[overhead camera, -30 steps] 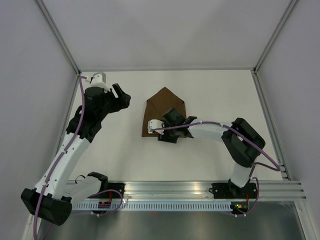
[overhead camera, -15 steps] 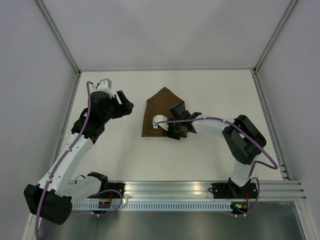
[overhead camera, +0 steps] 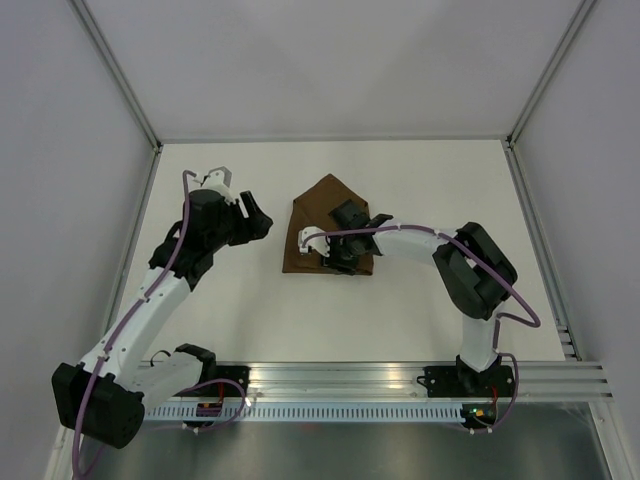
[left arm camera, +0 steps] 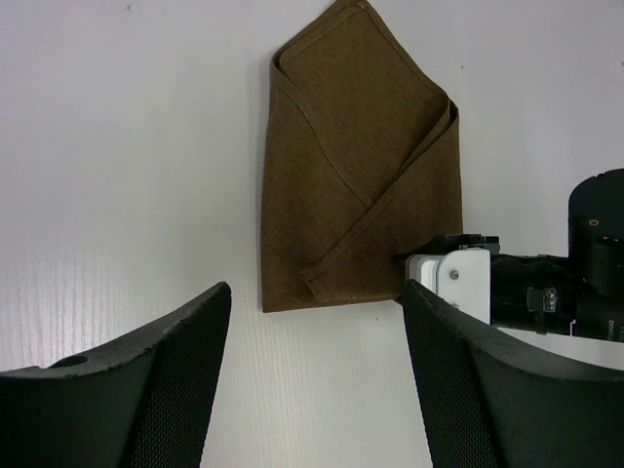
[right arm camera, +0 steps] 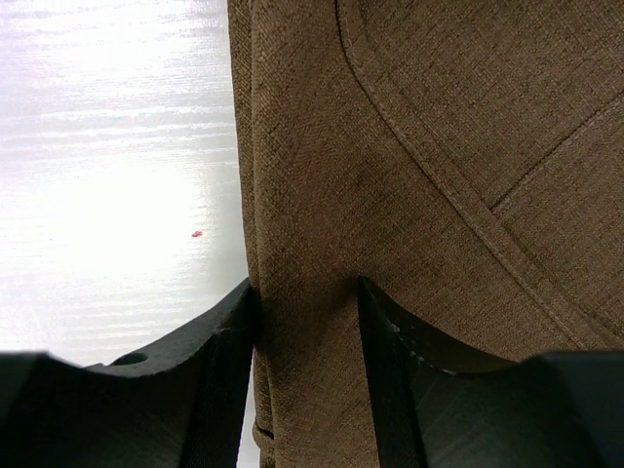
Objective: Fold the napkin, place the utensils inside, and roll it up
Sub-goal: Roll the napkin with the utensil
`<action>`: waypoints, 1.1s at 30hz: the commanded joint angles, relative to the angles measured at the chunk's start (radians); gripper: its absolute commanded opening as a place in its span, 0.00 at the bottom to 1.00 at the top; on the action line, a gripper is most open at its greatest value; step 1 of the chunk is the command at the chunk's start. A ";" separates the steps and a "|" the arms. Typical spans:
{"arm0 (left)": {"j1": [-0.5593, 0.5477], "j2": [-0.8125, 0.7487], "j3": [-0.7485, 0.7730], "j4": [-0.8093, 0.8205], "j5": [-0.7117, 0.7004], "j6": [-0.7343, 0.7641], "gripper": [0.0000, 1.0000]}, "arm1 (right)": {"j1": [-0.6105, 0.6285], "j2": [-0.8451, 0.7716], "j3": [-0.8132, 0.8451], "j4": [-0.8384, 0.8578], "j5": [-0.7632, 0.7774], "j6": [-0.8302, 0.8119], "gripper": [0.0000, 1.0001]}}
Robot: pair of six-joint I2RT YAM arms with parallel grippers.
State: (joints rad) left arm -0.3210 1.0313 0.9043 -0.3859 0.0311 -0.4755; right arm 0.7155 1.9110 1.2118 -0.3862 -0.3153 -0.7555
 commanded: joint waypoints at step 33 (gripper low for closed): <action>-0.236 -0.094 -0.275 0.484 -0.059 0.165 0.20 | -0.013 0.178 0.086 -0.275 -0.037 0.032 0.10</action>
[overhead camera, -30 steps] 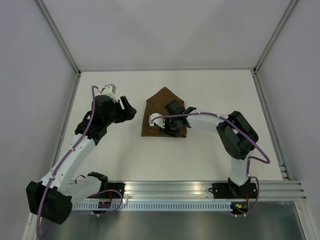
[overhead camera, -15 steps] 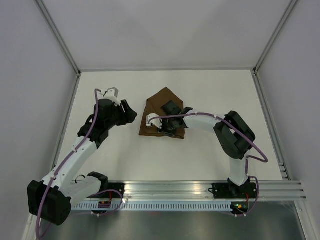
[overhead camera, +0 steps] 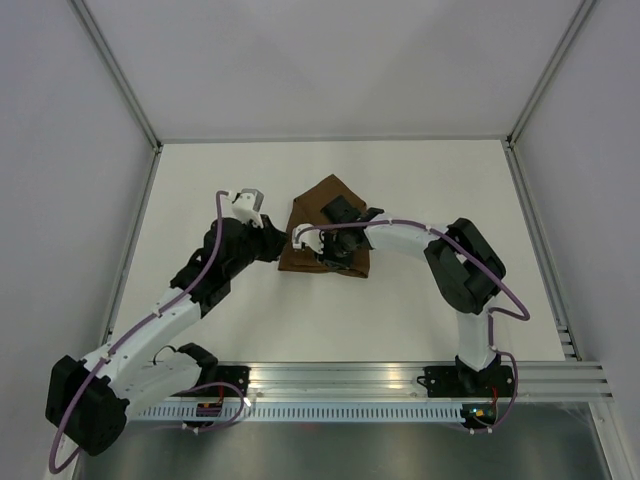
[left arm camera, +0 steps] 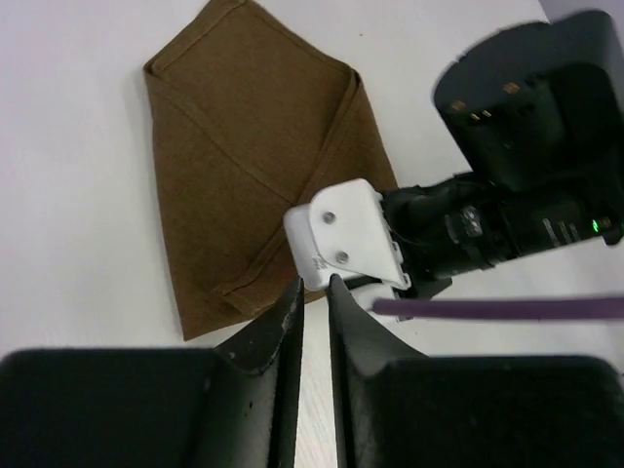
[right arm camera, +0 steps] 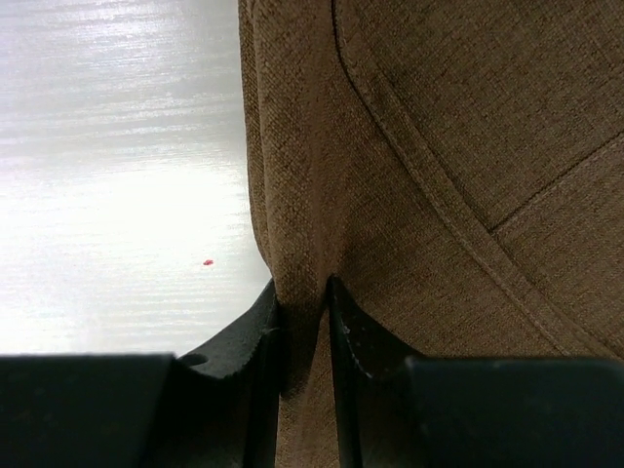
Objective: Fold the napkin, place the utensils inside, and roll it up
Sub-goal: Roll the napkin with the utensil
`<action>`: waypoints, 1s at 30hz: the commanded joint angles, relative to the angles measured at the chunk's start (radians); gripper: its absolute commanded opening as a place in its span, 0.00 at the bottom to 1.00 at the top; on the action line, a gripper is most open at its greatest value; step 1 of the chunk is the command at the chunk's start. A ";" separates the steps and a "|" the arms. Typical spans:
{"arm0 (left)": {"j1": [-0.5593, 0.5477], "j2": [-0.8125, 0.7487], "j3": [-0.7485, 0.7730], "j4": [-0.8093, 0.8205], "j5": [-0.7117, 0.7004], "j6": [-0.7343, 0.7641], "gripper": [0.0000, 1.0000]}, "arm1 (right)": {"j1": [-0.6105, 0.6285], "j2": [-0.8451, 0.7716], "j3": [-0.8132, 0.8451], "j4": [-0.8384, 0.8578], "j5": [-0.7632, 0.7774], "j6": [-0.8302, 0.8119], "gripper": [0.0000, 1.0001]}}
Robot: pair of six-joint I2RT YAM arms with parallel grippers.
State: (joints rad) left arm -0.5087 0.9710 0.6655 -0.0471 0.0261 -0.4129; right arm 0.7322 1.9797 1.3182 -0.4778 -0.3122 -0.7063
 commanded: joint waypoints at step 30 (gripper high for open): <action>-0.276 0.067 -0.419 0.888 0.054 0.523 0.72 | -0.231 0.225 0.082 -0.513 -0.102 -0.255 0.07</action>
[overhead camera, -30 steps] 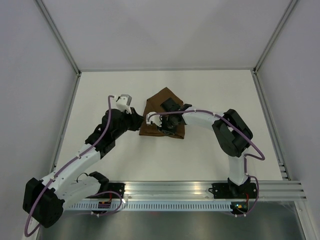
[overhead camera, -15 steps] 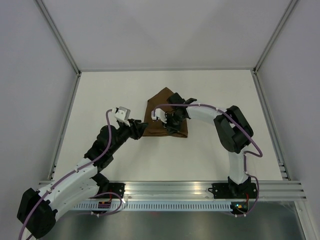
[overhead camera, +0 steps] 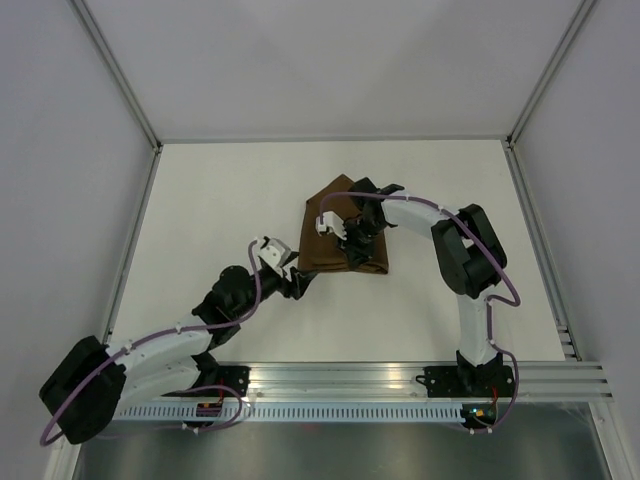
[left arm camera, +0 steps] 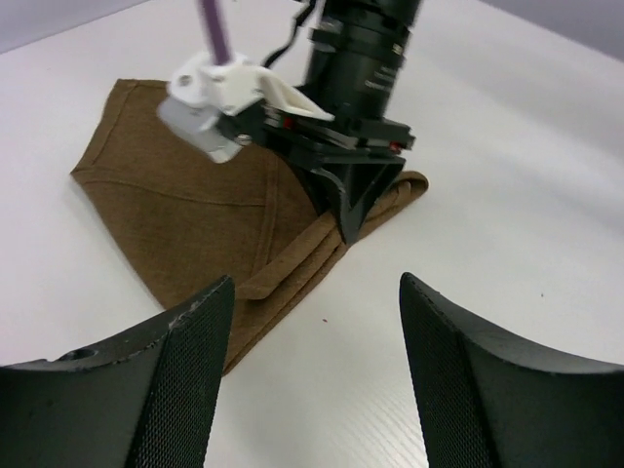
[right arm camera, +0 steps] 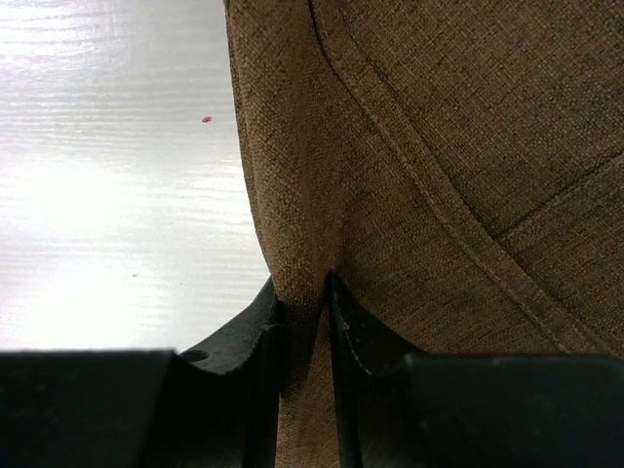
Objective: Fold the napkin, place the utensils inside, and roll it up
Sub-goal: Roll the napkin with the utensil
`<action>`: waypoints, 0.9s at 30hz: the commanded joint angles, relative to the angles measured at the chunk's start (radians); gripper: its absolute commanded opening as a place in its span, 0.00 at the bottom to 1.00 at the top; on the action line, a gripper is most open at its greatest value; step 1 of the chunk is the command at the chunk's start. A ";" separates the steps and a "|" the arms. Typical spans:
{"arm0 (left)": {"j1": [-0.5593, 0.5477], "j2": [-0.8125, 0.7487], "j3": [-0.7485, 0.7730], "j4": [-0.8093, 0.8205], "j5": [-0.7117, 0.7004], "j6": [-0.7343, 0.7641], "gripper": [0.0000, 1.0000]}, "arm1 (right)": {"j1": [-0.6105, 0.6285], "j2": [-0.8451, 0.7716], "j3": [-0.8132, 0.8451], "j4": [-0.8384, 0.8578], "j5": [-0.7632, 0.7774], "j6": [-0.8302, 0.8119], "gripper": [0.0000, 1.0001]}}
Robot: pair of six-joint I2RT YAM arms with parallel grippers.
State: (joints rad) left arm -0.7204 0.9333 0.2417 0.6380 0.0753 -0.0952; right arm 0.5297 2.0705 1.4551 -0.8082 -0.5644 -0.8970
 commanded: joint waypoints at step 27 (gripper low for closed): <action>-0.223 0.668 0.376 0.000 -0.043 0.914 0.86 | -0.089 0.235 0.027 -0.286 0.141 -0.131 0.06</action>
State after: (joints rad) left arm -0.9371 1.5749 0.5701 0.6697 0.0128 0.7029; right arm 0.4458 2.1677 1.5578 -1.0805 -0.6521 -0.9634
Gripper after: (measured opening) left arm 0.854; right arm 0.272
